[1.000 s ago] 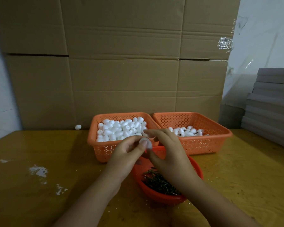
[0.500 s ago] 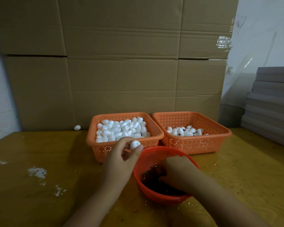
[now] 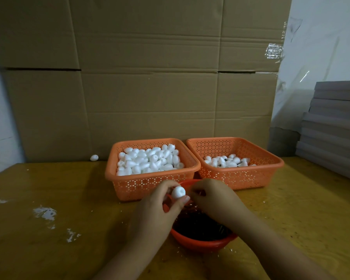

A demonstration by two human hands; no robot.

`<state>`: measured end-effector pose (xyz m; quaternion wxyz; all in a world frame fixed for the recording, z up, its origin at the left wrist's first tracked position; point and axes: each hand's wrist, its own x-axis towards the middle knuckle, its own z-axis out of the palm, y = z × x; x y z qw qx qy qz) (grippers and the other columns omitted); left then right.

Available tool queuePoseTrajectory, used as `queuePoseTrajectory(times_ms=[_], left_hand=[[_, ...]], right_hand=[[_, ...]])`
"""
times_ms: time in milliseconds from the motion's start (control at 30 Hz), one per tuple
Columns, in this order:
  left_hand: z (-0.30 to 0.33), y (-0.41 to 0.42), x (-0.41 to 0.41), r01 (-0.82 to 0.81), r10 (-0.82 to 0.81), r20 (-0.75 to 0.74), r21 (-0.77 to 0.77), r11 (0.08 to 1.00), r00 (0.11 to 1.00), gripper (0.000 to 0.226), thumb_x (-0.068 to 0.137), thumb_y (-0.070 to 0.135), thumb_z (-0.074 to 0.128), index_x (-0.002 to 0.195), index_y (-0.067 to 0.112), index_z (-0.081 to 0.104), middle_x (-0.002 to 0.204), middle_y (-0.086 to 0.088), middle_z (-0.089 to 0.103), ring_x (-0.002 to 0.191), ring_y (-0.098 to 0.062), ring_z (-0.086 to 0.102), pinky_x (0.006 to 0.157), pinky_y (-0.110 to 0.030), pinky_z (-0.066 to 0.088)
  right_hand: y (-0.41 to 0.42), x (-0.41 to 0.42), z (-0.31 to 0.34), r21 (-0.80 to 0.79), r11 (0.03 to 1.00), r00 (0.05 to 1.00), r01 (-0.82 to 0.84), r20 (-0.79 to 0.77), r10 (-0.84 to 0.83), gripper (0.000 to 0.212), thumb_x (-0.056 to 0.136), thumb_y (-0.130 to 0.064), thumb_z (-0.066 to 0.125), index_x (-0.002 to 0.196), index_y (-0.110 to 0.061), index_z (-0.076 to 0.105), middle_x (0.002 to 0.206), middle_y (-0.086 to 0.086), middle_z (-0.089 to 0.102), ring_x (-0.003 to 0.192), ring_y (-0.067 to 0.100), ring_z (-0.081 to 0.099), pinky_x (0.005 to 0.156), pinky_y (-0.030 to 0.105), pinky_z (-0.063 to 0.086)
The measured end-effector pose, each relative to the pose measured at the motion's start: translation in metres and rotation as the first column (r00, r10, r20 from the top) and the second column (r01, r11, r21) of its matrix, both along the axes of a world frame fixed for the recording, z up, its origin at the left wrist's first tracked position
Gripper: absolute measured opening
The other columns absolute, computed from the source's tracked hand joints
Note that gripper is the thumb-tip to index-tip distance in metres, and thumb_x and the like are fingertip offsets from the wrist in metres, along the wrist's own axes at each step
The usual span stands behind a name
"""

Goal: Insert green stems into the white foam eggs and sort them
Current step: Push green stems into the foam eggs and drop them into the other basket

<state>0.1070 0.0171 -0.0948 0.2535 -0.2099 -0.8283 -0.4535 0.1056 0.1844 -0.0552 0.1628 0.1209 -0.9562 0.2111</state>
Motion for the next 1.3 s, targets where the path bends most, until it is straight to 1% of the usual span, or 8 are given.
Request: queuePoseTrajectory(times_ms=[100, 200, 467, 667, 767, 1000, 1133, 1300], left_hand=[[0.000, 0.000, 0.001, -0.054, 0.054, -0.035, 0.011, 0.998, 0.998, 0.034, 0.073, 0.071, 0.047, 0.099, 0.049, 0.052, 0.095, 0.030, 0.062, 0.090, 0.009, 0.057, 0.066, -0.015, 0.046], [-0.001, -0.002, 0.001, -0.096, 0.098, -0.084, 0.022, 0.995, 0.992, 0.034, 0.077, 0.065, 0.051, 0.099, 0.041, 0.057, 0.095, 0.023, 0.064, 0.091, 0.003, 0.060, 0.067, -0.025, 0.053], [0.001, -0.007, -0.001, -0.194, 0.189, -0.232, 0.002, 0.981, 0.954, 0.031, 0.083, 0.054, 0.053, 0.101, 0.030, 0.061, 0.098, 0.021, 0.059, 0.085, 0.002, 0.056, 0.064, -0.015, 0.050], [-0.004, -0.008, -0.004, -0.185, 0.180, -0.254, 0.006, 0.983, 0.950, 0.025, 0.082, 0.040, 0.066, 0.104, 0.030, 0.061, 0.101, 0.018, 0.060, 0.087, -0.002, 0.060, 0.064, -0.025, 0.055], [-0.005, -0.009, -0.005, -0.190, 0.169, -0.306, -0.040, 0.981, 0.937, 0.027, 0.082, 0.032, 0.071, 0.107, 0.027, 0.062, 0.103, 0.015, 0.062, 0.090, -0.006, 0.061, 0.062, -0.030, 0.057], [0.003, -0.013, 0.000, -0.242, 0.103, -0.450, -0.262, 0.934, 0.887, 0.032, 0.089, 0.041, 0.049, 0.108, 0.022, 0.066, 0.103, 0.009, 0.067, 0.094, -0.008, 0.064, 0.075, -0.019, 0.050], [0.005, -0.015, 0.000, -0.263, 0.077, -0.494, -0.320, 0.910, 0.866, 0.032, 0.089, 0.041, 0.049, 0.102, 0.019, 0.068, 0.097, 0.007, 0.069, 0.089, -0.010, 0.066, 0.071, -0.021, 0.051], [0.006, -0.012, 0.001, -0.205, 0.098, -0.374, -0.258, 0.944, 0.922, 0.030, 0.088, 0.043, 0.059, 0.105, 0.020, 0.068, 0.098, 0.010, 0.069, 0.090, -0.008, 0.066, 0.071, -0.019, 0.050]], right_hand=[[-0.001, 0.000, 0.002, -0.312, 0.949, 0.996, -0.048, -0.085, 0.022, 0.019, 0.094, -0.028, 0.056, 0.078, -0.026, 0.064, 0.071, -0.007, 0.064, 0.067, 0.006, 0.058, 0.065, 0.032, 0.046], [-0.003, 0.001, 0.003, -0.442, 0.884, 0.988, -0.155, -0.080, 0.133, 0.022, 0.096, -0.024, 0.055, 0.075, -0.022, 0.062, 0.070, -0.004, 0.062, 0.066, 0.005, 0.057, 0.066, 0.032, 0.046], [-0.005, 0.007, 0.003, -0.444, 0.840, 0.948, -0.312, -0.084, 0.308, 0.027, 0.092, -0.025, 0.049, 0.066, -0.022, 0.054, 0.060, -0.014, 0.050, 0.058, 0.000, 0.045, 0.057, 0.017, 0.035], [-0.005, 0.009, 0.003, -0.377, 0.867, 0.940, -0.327, -0.036, 0.339, 0.035, 0.096, -0.014, 0.052, 0.062, -0.017, 0.046, 0.058, -0.008, 0.043, 0.057, 0.005, 0.041, 0.058, 0.033, 0.034], [-0.004, 0.008, 0.003, -0.361, 0.870, 0.936, -0.336, -0.024, 0.352, 0.033, 0.096, -0.016, 0.051, 0.063, -0.017, 0.048, 0.058, -0.009, 0.044, 0.056, 0.003, 0.040, 0.057, 0.032, 0.034], [-0.004, 0.007, 0.005, -0.291, 0.890, 0.934, -0.350, -0.042, 0.354, 0.029, 0.097, -0.029, 0.052, 0.069, -0.031, 0.059, 0.064, -0.005, 0.055, 0.061, 0.009, 0.050, 0.061, 0.042, 0.043], [-0.004, 0.007, 0.005, -0.288, 0.889, 0.932, -0.356, -0.046, 0.358, 0.031, 0.097, -0.032, 0.051, 0.068, -0.038, 0.056, 0.062, -0.010, 0.053, 0.058, 0.004, 0.048, 0.056, 0.034, 0.040], [-0.005, 0.005, 0.003, -0.348, 0.881, 0.947, -0.322, -0.096, 0.308, 0.030, 0.097, -0.034, 0.053, 0.068, -0.025, 0.056, 0.061, -0.007, 0.052, 0.059, 0.001, 0.046, 0.057, 0.034, 0.039]])
